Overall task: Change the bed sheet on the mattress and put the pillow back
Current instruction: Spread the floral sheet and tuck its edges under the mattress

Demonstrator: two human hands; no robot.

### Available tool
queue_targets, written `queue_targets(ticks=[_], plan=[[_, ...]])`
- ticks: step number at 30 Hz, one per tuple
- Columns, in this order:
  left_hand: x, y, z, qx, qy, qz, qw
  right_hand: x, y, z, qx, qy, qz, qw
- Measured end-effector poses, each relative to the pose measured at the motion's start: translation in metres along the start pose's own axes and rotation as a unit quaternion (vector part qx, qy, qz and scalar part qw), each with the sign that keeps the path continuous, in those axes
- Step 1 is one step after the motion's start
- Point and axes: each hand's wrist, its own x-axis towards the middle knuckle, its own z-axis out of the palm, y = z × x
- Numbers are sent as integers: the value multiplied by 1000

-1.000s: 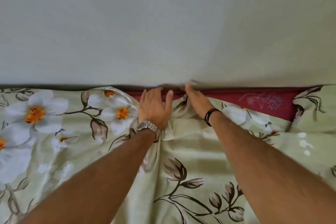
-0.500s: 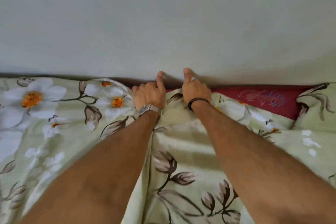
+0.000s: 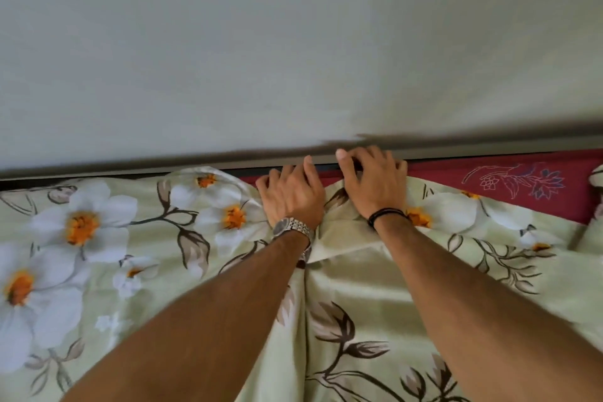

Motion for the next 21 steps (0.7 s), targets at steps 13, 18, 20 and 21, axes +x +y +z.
queue_targets(ticks=[13,18,20,21], plan=[[-5,-5,-7,-60,23,-4,998,-65,7,-22,-59,-33,-285,956],[-41,-3,-52,-108,-35,76,991,-78,13,-90,59,-140,-176,973],[-73,-7,-71,-60,-56,172,982,-77,34,-121,76,-96,-115,986],[-91,-6,-80,-33,-73,204,976,-77,47,-137,78,-65,-84,991]])
